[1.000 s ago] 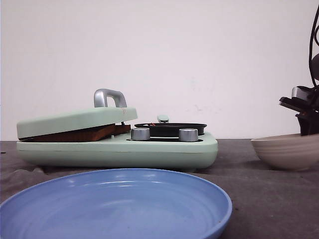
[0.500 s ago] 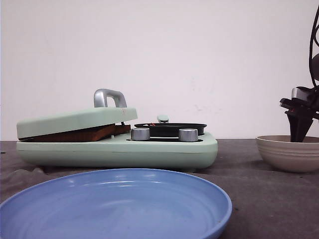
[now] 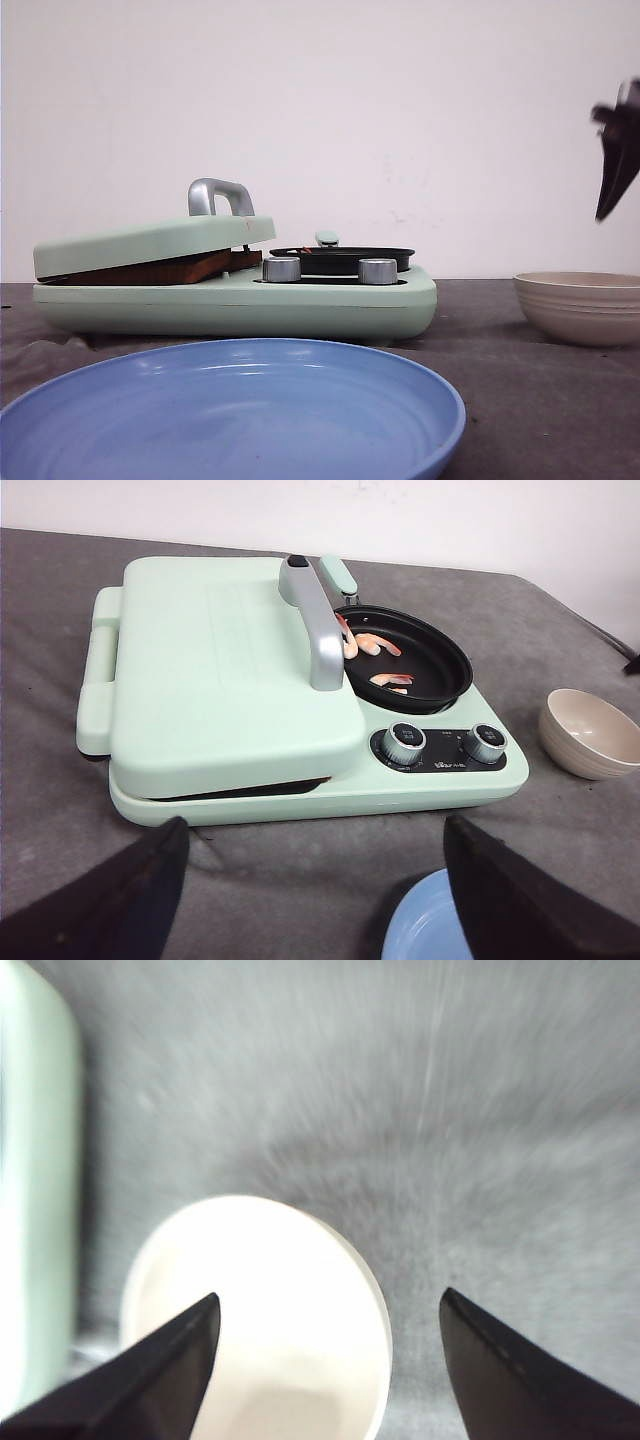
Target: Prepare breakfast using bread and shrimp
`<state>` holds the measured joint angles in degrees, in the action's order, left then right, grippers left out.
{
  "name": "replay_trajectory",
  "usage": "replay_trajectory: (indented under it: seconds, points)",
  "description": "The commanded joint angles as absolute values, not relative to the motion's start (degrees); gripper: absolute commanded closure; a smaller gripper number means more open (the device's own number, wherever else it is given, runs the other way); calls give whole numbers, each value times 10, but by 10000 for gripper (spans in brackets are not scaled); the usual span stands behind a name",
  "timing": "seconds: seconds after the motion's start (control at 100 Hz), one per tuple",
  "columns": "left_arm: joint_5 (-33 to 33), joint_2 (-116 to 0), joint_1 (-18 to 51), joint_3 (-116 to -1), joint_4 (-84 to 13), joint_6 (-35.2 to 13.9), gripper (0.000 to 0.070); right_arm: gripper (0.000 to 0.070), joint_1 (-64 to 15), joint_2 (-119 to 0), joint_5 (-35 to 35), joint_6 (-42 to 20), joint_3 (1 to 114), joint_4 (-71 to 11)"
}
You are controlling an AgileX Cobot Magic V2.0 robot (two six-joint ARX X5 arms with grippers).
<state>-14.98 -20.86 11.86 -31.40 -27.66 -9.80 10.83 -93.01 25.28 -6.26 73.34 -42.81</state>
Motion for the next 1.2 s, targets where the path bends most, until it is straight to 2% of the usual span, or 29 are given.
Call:
replay_trajectory:
  seconds: [0.0, 0.16, 0.35, 0.47, 0.61, 0.66, 0.74, 0.94, 1.06, 1.19]
  points:
    - [-150, -209, 120, -315, -272, -98, 268, 269, 111, -910, 252, -61, 739, -427]
    - [-150, -209, 120, -315, -272, -101, 268, 271, 107, -840, 268, -71, 739, -424]
    - [-151, -209, 120, -315, -272, -102, 268, 289, 62, -767, 285, -70, 739, -422]
    - [-150, -209, 120, -315, -272, -102, 269, 385, 20, -724, 287, -51, 739, -420]
    - [-150, -209, 120, -315, -272, -102, 282, 647, -35, -676, 291, -9, 739, -420]
    - [-151, -209, 120, -316, -272, -102, 326, 694, -53, -661, 291, 1, 739, -420]
    - [-151, -209, 120, -316, -272, -102, 401, 696, -81, -641, 291, 9, 739, -421]
    - [-151, -209, 120, -316, -272, -102, 533, 696, -131, -598, 285, 24, 739, -423]
    - [-151, -209, 120, -316, -272, -102, 693, 696, -152, -579, 277, 27, 739, -422]
    - [-150, -209, 120, -316, -272, -102, 700, 696, -167, -564, 250, 37, 739, -425]
